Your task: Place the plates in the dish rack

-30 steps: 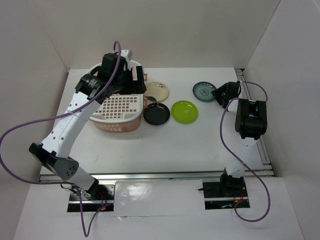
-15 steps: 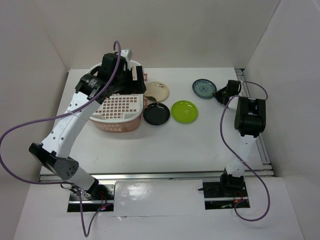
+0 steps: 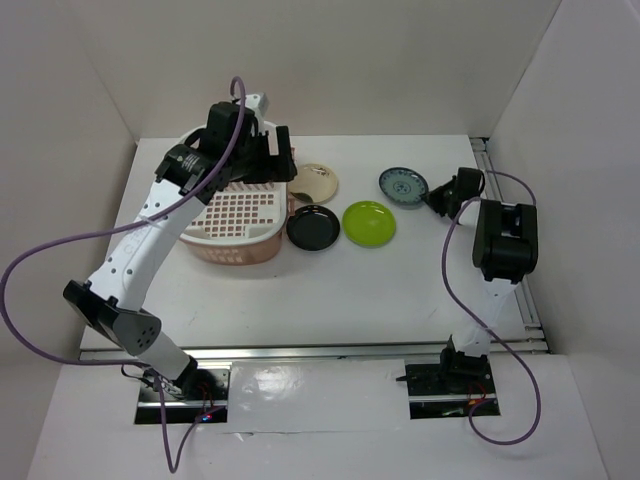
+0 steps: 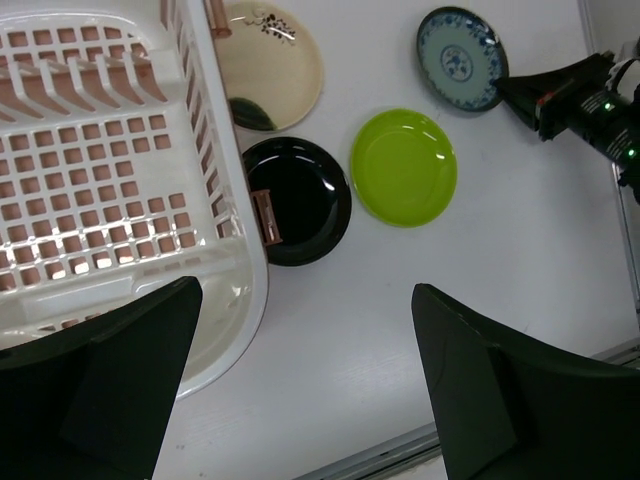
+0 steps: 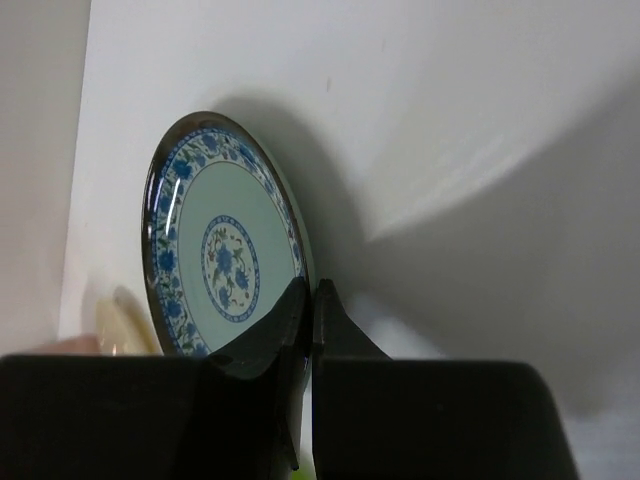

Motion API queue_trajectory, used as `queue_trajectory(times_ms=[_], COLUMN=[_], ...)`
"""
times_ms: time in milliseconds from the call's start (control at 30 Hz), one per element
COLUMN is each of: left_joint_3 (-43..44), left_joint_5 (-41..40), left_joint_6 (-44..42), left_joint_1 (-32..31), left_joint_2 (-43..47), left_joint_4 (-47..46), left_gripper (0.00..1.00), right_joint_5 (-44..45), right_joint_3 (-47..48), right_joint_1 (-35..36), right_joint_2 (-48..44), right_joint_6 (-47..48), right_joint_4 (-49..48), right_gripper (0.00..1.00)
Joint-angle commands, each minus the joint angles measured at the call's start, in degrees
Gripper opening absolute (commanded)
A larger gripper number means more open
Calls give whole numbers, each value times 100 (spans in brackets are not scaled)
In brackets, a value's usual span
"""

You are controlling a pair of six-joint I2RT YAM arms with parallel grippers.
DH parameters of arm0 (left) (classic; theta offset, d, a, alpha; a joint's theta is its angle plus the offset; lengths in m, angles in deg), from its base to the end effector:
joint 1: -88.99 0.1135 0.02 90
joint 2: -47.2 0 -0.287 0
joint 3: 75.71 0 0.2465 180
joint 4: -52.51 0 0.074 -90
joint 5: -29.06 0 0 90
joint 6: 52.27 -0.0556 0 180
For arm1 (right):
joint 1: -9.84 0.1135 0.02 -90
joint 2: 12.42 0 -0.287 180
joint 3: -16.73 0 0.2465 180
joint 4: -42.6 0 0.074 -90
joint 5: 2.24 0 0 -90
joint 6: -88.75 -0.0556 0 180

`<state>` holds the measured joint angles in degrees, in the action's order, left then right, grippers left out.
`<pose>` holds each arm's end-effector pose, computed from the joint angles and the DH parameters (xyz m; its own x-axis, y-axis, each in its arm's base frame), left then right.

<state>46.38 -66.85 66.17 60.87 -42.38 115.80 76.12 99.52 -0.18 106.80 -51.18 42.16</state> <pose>0.2998 -0.1537 0.4668 -0.5830 -0.2256 -0.7805 0.1287 0.9229 -0.3628 0.4573 -0.0694 0.1421 -0.3651 0.8256 -0.4301 0.4491 0.5609 0.6955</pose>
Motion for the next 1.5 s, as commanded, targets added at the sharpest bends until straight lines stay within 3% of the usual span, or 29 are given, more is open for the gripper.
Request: queue_trajectory(times_ms=[0, 167, 433, 700, 1000, 1167, 1333, 1467], left_joint_3=[63, 124, 485, 748, -68, -175, -245, -297], left_joint_5=[318, 328, -182, 406, 837, 838, 732, 732], left_joint_6=[-41, -155, -314, -208, -102, -102, -155, -155], left_joint_1=[-62, -404, -529, -387, -335, -335, -273, -212], left_joint_2=[-33, -331, -999, -1360, -1027, -1026, -974, -974], left_joint_4=[-709, -1027, -1107, -1299, -2117, -2117, -2179, -2179], left_gripper=[100, 100, 100, 100, 100, 100, 97, 88], right_joint_5=[-627, -1111, -2069, -2948, -3424, -3731, -3846, -3960], right_joint_3=[-384, -420, -499, -182, -182, 2, 2, 2], right_joint_1=[-26, 106, 544, 853, 1099, 1152, 1336, 1397], right_joint_2=[-803, -1471, -2359, -2562, -2562, -2562, -2509, -2509], right_joint_6=[-227, -132, 993, 1661, 1601, 1258, 1205, 1153], right_joint_4=[-981, -1395, -1606, -1386, -1756, -2071, -2125, -2125], right_gripper=[0, 0, 0, 0, 0, 0, 0, 0])
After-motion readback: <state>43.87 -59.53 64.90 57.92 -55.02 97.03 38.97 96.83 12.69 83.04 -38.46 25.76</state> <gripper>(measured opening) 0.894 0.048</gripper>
